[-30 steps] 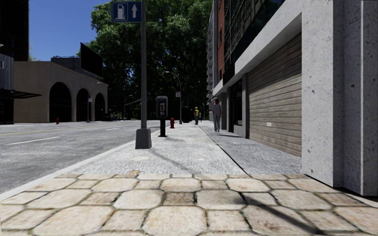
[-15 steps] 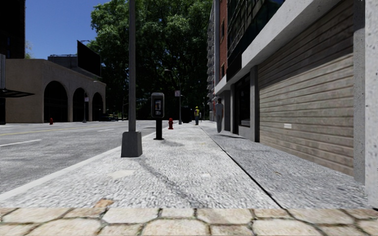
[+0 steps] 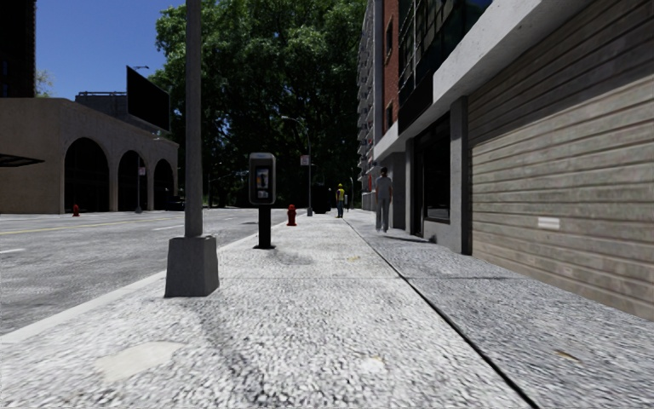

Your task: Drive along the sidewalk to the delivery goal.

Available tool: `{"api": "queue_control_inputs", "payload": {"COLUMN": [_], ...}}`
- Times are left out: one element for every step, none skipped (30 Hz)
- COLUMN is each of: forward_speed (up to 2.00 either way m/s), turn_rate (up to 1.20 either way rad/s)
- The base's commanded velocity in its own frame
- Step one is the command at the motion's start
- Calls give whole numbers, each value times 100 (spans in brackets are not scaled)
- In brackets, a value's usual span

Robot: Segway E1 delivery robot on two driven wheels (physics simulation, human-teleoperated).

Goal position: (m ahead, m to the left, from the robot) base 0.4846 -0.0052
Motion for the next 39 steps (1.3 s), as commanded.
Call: {"api": "queue_control_inputs", "payload": {"forward_speed": [200,200,200,200,200,200,200,200,200,200,200,200,191,164,164,141,115,95,73,50,50,24,8,0,0,0,0,0,0,0,0,0,0,0,0,0,0,0,0], "turn_rate": [0,0,0,0,0,0,0,0,0,0,0,0,0,0,0,0,0,0,0,0,0,0,0,0,0,0,0,0,0,0,0,0,0,0,0,0,0,0,0]}}
